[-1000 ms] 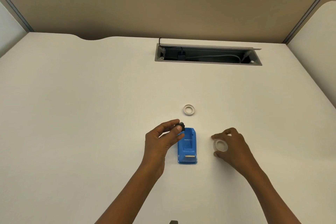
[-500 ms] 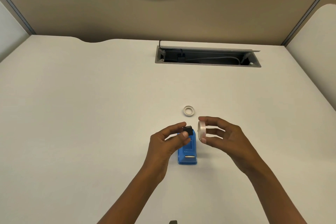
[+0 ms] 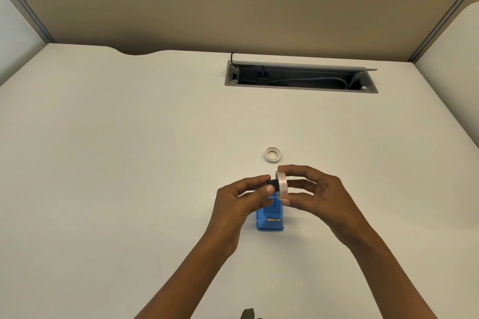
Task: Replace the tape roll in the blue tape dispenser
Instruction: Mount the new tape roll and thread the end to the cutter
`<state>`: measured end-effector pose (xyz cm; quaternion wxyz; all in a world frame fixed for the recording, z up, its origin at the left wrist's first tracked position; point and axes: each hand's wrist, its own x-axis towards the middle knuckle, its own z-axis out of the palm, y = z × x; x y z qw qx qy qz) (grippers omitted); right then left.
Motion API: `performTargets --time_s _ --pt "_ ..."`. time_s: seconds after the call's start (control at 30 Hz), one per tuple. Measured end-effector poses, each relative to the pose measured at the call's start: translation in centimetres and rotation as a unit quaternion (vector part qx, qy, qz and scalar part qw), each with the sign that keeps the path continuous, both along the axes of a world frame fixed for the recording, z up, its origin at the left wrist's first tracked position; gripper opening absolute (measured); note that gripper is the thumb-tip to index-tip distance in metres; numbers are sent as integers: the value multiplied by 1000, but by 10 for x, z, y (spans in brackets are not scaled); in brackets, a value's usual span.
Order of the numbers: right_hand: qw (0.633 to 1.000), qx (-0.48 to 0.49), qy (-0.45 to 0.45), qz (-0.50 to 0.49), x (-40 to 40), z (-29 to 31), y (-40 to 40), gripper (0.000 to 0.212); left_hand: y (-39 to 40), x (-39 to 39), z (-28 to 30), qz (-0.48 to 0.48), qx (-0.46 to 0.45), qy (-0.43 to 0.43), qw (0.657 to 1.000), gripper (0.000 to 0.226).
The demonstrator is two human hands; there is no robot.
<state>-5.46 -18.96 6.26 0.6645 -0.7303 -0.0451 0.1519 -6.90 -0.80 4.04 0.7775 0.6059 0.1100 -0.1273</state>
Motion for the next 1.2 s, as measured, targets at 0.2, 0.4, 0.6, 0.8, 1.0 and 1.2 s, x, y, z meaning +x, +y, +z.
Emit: performTargets --time_s 0.2,0.4,0.6,0.8,1.0,1.2 --pt "999 -38 4 15 -1 -4 4 48 -1 -4 -1 -33 17 -12 999 22" --pt "999 -34 2 5 -3 -11 5 48 -1 -8 -5 -22 14 -7 1000 22" --pt "991 -118 -39 -43 2 -24 6 46 -7 -10 -11 -22 143 -57 988 37" --pt "985 -146 -34 -83 6 -36 4 47 -1 -9 -23 30 200 -59 977 36" --pt "985 -154 -19 -76 9 -42 8 48 6 -6 -31 32 207 -47 977 31" --pt "982 -177 -28 -61 14 -50 12 49 7 -5 -35 24 209 -42 977 29"
